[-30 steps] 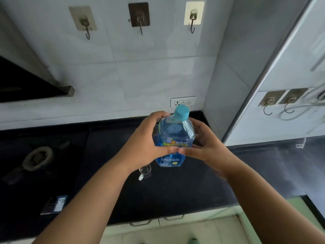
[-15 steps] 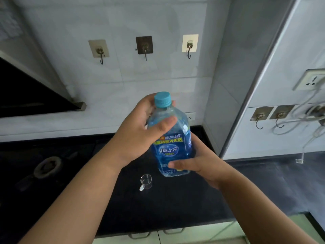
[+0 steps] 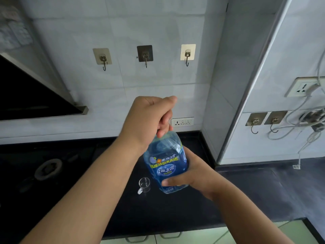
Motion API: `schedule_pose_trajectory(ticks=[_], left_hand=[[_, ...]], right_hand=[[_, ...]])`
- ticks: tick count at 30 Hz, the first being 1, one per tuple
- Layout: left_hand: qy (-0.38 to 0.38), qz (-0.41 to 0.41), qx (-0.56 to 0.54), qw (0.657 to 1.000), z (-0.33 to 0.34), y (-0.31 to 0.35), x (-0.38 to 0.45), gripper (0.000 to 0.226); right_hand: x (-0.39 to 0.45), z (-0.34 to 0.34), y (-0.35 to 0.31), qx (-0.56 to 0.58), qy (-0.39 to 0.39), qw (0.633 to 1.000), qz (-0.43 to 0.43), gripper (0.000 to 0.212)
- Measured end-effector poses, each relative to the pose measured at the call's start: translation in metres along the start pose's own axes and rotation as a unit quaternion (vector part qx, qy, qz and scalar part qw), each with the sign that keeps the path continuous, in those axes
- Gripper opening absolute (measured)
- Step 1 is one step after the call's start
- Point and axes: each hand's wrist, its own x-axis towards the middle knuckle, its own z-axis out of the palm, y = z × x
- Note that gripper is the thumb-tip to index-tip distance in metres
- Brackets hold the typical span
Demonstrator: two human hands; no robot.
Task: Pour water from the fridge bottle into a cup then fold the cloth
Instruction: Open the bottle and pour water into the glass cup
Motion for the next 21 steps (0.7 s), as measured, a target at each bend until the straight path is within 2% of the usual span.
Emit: schedule_pose_trajectory(ticks=[3,5,7,9,10,11,13,16,19,21], left_hand=[[0.071,0.002,0.006,0.997,0.004,-0.009,-0.001,0.061],[0.050,0.001,0.003,0.999,-0.001,-0.008,0.001,0.060],[-0.079,-0.009,-0.024,0.997,-0.011,0.000,0.003,0.055],[-0.232,-0.012,-0.076,0.970,-0.018,0.010,0.003,0.050],[-0.274,-0.008,-0.093,0.957,-0.018,0.014,0.001,0.049],[-0.284,0.000,-0.093,0.954,-0.018,0.017,0.000,0.048],[-0.227,0.006,-0.058,0.972,-0.016,0.020,0.001,0.049],[-0.077,-0.009,-0.033,0.996,-0.010,0.016,0.007,0.052],[0.108,-0.031,-0.043,0.993,-0.004,0.003,0.015,0.050],[0.172,-0.043,-0.052,0.983,-0.004,-0.002,0.021,0.045]], right_hand=[[-0.001,0.008,0.005,-0.053,0.106,0.993,-0.027,0.082],[0.000,0.006,0.006,-0.042,0.110,0.993,-0.024,0.083],[-0.002,-0.002,0.000,0.003,0.004,1.000,0.008,0.083],[-0.007,-0.007,-0.008,0.020,-0.140,0.990,0.022,0.083],[-0.008,-0.008,-0.010,0.020,-0.180,0.983,0.023,0.082],[-0.007,-0.007,-0.010,0.022,-0.194,0.980,0.023,0.080],[-0.003,-0.005,-0.010,0.029,-0.166,0.985,0.027,0.078],[0.002,0.001,-0.008,0.026,-0.092,0.995,0.014,0.078],[0.008,0.012,-0.006,-0.013,0.065,0.998,-0.006,0.078],[0.013,0.020,-0.005,-0.058,0.135,0.989,-0.026,0.081]])
